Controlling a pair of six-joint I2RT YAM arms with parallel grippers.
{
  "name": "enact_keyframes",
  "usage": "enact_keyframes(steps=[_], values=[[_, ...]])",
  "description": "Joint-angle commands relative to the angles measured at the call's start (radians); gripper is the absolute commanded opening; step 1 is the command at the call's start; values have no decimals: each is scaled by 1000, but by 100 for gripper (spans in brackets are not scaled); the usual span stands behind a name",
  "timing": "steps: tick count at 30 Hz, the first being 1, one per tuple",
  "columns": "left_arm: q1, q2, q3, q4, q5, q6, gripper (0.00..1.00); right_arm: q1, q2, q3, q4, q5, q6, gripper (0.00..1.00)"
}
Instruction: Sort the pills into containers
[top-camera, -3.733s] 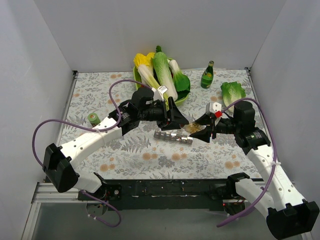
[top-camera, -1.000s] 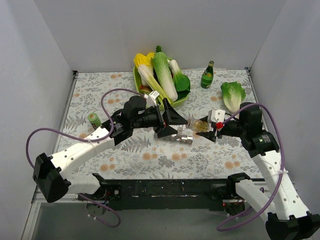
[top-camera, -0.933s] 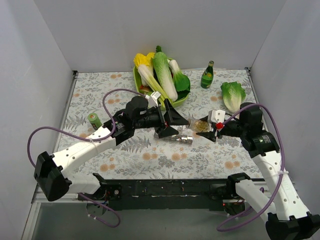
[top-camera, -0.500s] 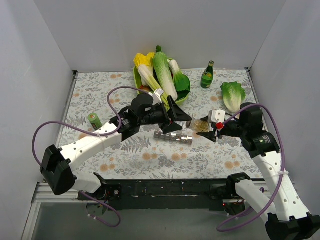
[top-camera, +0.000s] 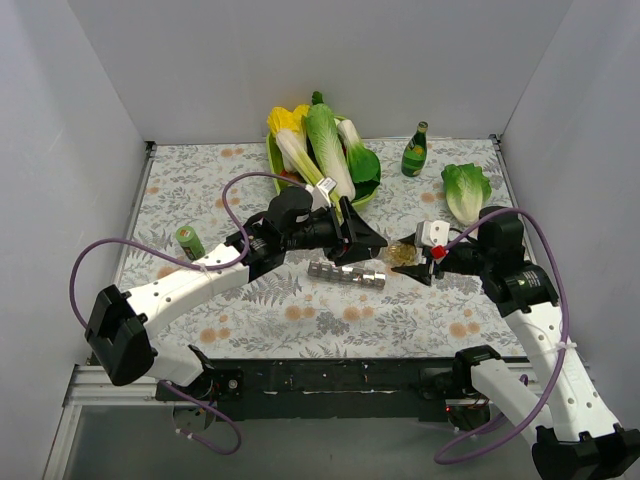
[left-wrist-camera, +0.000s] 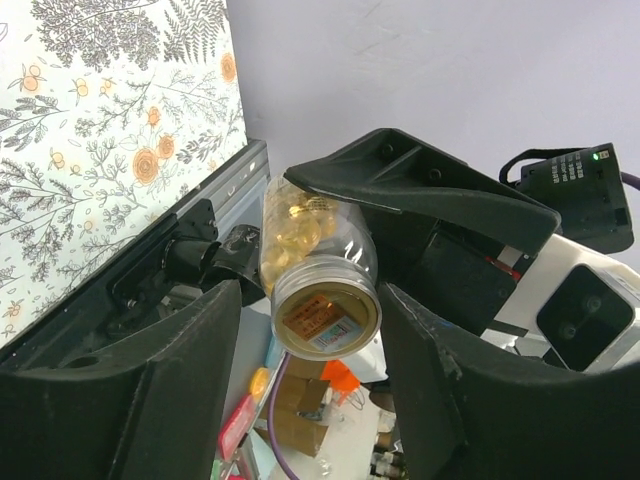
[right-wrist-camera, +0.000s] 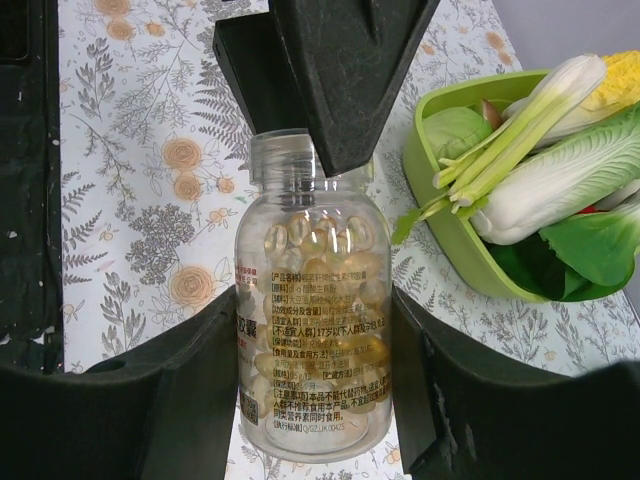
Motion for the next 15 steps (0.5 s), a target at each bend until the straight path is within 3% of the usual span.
enact_keyframes(steps=[1,8,11,15], values=[[-9,4,49,9,36,10,54,7,-7,-2,38,-5,13,1],[-12,21,58,8,87,53,32,5,-2,-11,56,-32,65,1],[-12,29,83,-15,119,128,23,7,4,-23,70,-71,102,1],[-14,37,127,-52,188,312,18,7,27,-52,113,-189,254,1]])
